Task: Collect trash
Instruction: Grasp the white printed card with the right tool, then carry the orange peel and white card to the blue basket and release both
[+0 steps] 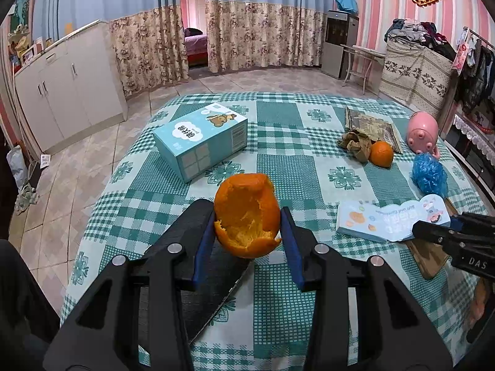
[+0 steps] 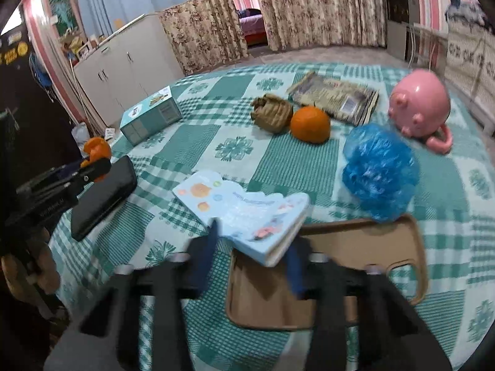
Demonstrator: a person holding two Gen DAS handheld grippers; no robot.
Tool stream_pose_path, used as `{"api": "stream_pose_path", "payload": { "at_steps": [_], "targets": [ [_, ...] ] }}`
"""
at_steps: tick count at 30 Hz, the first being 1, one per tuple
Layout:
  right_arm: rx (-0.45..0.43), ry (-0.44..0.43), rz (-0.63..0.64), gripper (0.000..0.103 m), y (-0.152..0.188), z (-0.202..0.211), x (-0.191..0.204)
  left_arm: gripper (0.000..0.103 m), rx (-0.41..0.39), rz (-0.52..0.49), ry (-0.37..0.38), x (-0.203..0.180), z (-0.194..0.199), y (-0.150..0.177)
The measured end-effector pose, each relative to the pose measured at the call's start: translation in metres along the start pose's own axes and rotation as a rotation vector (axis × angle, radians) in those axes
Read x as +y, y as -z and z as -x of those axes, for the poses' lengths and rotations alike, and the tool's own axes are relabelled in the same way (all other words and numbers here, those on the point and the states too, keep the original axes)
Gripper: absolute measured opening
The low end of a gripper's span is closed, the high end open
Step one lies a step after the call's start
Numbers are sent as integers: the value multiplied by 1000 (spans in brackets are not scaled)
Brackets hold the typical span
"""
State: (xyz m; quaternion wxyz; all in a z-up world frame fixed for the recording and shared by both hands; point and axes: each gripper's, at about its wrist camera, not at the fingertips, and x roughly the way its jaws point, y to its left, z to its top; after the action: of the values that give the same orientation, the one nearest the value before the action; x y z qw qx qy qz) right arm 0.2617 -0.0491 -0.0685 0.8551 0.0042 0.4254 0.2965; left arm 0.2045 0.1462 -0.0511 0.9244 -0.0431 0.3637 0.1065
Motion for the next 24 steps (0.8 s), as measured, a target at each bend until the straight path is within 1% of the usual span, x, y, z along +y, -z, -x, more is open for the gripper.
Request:
{"api": "stream_pose_path", "payload": {
  "at_steps": [1,2,3,4,9,10,15,16,18,19,22,24],
  "targets": [
    [-9,-13,-9,20,0,1,-1,40,1,1,-1,0,0,0],
    [-22,-23,-22,17,-1,3,-2,40,1,1,-2,0,1,0],
    [-32,-23,-29,11,-1,5,-2,40,1,0,-5,0,2,1],
    [-58,-15,-36,9,-2,10,-3,40,1,-1,-5,-1,2,1],
    [-156,25,-25,9,-5,36,-3,40,-9,-17,-11,-8,13,-1],
    [-184,33,-23,9,-5,47,-3,40,-14,-22,-10,-11,17,-1],
    [-259,107,-1,9,2,90,-5,40,-55,-59,9,-36,40,-9],
    [-283,144,-10,9,6,105,-10,40,-67,-68,15,-43,45,-11],
    [-312,183,-29,9,13,127,-19,40,-94,-89,40,-61,55,-15],
    [-331,229,-37,9,19,143,-26,40,-104,-96,55,-70,60,-16],
    [-369,342,-51,9,37,182,-44,40,-127,-126,107,-104,72,-19],
    [-390,399,-65,9,50,204,-56,40,-147,-155,155,-134,81,-19]
  ]
}}
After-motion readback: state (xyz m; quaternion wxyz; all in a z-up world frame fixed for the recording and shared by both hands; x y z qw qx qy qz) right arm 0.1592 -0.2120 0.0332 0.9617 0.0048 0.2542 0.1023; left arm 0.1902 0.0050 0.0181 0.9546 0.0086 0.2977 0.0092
